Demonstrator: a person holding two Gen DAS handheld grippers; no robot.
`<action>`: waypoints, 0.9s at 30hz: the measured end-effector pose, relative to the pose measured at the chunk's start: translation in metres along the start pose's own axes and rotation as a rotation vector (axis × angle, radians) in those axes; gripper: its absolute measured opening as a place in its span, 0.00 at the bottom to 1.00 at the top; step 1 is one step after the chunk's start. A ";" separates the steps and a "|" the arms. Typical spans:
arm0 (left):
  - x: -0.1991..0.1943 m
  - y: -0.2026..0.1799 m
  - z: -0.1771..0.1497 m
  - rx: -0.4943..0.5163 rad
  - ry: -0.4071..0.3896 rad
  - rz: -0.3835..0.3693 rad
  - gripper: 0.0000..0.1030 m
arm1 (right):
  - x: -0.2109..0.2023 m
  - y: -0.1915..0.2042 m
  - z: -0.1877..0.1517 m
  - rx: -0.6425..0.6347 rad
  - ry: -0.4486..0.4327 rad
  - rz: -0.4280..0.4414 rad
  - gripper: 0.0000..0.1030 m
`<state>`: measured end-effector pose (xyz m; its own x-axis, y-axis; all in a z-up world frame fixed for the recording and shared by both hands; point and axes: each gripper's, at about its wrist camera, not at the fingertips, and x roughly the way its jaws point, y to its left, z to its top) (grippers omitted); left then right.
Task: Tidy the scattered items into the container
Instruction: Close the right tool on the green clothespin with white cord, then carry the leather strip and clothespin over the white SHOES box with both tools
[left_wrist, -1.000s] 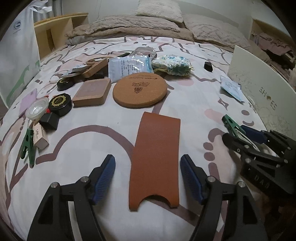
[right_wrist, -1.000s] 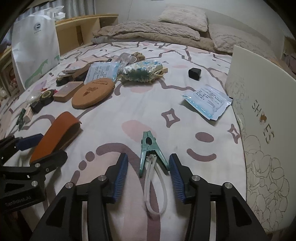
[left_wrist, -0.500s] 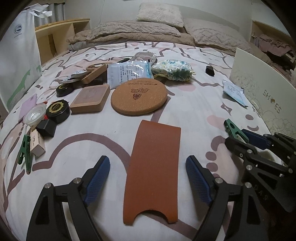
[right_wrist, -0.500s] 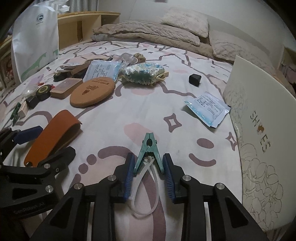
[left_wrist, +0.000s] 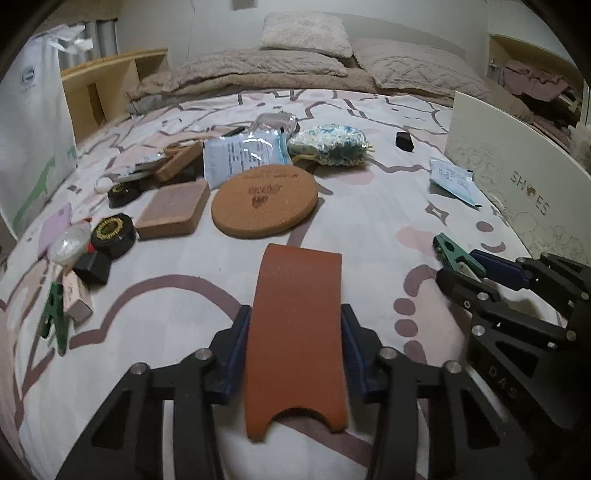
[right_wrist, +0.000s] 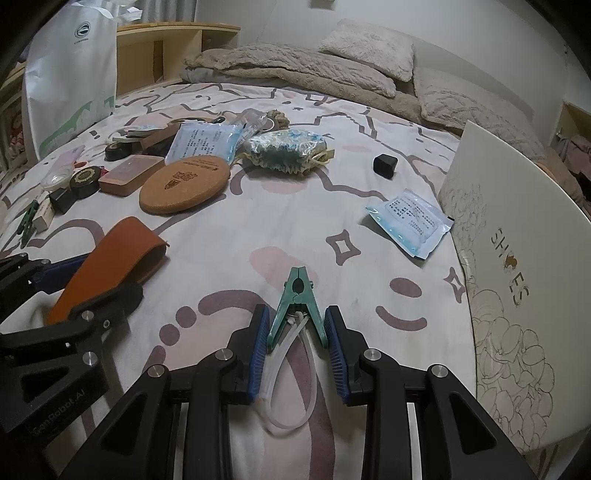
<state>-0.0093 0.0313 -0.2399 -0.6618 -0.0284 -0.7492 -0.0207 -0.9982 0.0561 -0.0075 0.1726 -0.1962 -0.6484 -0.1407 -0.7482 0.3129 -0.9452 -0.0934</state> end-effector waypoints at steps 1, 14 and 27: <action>0.000 0.000 0.000 -0.001 0.001 -0.001 0.44 | 0.000 0.000 0.000 0.001 0.000 0.001 0.31; -0.008 0.005 0.004 -0.043 -0.008 -0.037 0.44 | -0.011 -0.004 0.007 0.032 -0.039 0.018 0.30; -0.058 0.004 0.033 -0.047 -0.150 -0.081 0.44 | -0.069 -0.023 0.040 0.097 -0.209 0.073 0.30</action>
<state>0.0040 0.0308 -0.1743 -0.7635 0.0573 -0.6432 -0.0462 -0.9984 -0.0341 0.0027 0.1926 -0.1160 -0.7594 -0.2581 -0.5973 0.3027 -0.9527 0.0269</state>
